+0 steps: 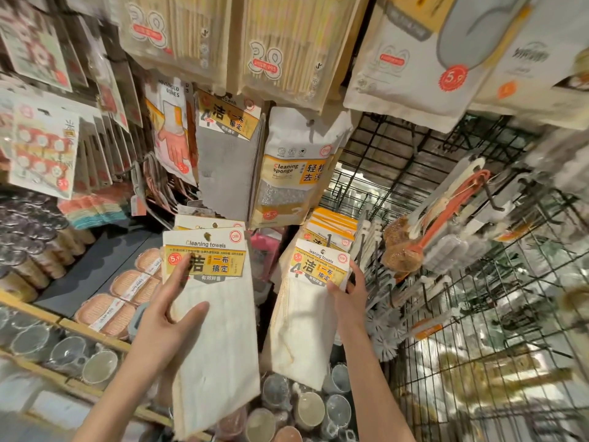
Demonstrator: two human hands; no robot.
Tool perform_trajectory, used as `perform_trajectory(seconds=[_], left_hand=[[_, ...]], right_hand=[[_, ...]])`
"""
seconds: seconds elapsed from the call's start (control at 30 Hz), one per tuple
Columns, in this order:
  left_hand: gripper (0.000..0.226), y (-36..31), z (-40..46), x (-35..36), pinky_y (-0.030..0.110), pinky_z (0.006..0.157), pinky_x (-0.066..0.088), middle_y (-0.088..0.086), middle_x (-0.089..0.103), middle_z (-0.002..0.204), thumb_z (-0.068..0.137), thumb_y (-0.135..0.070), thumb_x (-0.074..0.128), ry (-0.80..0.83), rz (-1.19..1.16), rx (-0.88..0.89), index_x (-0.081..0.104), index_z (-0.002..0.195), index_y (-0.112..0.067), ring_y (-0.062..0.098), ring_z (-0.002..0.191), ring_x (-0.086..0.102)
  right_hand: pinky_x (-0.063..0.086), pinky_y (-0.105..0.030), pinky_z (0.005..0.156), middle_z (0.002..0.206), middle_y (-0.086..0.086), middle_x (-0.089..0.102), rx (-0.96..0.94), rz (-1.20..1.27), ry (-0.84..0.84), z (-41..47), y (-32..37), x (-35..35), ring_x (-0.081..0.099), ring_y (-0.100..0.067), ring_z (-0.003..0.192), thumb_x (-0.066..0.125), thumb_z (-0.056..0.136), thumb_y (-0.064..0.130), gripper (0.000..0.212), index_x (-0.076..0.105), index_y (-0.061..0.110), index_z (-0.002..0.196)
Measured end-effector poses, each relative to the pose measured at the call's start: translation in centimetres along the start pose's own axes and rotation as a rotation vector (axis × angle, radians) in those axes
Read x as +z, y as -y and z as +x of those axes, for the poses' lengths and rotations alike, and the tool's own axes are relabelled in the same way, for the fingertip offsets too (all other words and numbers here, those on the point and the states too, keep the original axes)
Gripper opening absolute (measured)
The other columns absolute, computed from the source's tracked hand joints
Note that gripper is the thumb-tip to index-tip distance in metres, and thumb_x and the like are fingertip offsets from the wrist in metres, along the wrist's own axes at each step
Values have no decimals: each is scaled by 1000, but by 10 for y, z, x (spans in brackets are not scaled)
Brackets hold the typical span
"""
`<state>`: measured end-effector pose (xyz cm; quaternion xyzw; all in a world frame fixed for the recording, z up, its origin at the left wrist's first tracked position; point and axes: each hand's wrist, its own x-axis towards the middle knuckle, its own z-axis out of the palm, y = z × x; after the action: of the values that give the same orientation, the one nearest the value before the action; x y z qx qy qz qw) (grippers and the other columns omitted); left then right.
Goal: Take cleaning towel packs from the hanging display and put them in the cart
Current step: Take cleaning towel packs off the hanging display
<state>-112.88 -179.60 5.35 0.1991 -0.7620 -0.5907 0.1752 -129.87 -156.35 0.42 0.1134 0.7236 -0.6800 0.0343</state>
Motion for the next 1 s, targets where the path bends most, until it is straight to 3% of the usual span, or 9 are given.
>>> perform_trajectory(seconds=[0.13, 0.3, 0.4, 0.57, 0.73, 0.87, 0.93, 1.0], left_hand=[[77, -3, 1, -3, 18, 96, 29, -41, 37, 125, 83, -5, 67, -11, 15, 6, 31, 135, -50, -7, 119, 39], [84, -2, -1, -3, 2, 86, 34, -58, 37, 114, 82, -7, 68, -4, 26, 16, 30, 130, -65, -31, 107, 37], [83, -3, -3, -2, 16, 95, 31, -53, 36, 121, 82, -6, 68, -6, 8, 9, 32, 130, -64, -23, 114, 38], [87, -1, -3, -3, 25, 99, 30, -58, 36, 118, 81, -7, 69, 19, 25, 9, 30, 122, -72, -33, 109, 32], [87, -4, -5, -3, 23, 98, 29, -58, 36, 117, 80, -7, 70, 23, 29, 9, 31, 121, -74, -34, 108, 33], [87, -5, -9, -4, 24, 99, 29, -60, 35, 113, 81, -8, 70, 19, 31, 9, 30, 117, -77, -37, 105, 32], [90, -5, -11, -4, 18, 100, 29, -61, 34, 111, 80, -6, 70, 18, 34, 27, 30, 114, -79, -37, 105, 32], [93, -6, -11, -4, 2, 96, 28, -61, 34, 112, 80, -2, 69, 20, 41, 53, 31, 112, -81, -36, 107, 32]], right_hand=[[45, -41, 101, 134, -5, 52, 9, -12, -28, 5, -6, -1, 52, -22, 121, 61, 84, -7, 62, 43, 25, 135], [43, -30, 94, 126, -1, 50, -9, 58, -82, 6, -7, -3, 48, -15, 116, 58, 84, -11, 62, 42, 15, 138], [46, -28, 89, 124, -4, 53, -35, 79, -104, 9, -8, -2, 50, -17, 112, 57, 83, -14, 59, 44, 11, 135], [45, -50, 97, 128, -4, 57, -56, -148, -124, 23, -20, 10, 55, -25, 116, 59, 82, -2, 61, 44, 26, 134], [45, -42, 98, 127, 3, 52, -86, -163, -144, 27, -21, 14, 51, -19, 115, 54, 84, -9, 61, 40, 20, 136], [49, -47, 91, 126, -1, 55, -110, -172, -147, 30, -30, 15, 56, -25, 112, 54, 83, -11, 64, 38, 26, 132], [50, -44, 87, 123, -1, 55, -119, -168, -150, 31, -31, 14, 56, -25, 110, 54, 83, -11, 63, 37, 24, 133], [49, -37, 81, 120, -2, 54, -152, -168, -140, 35, -29, 16, 56, -26, 108, 53, 82, -13, 63, 37, 19, 133]])
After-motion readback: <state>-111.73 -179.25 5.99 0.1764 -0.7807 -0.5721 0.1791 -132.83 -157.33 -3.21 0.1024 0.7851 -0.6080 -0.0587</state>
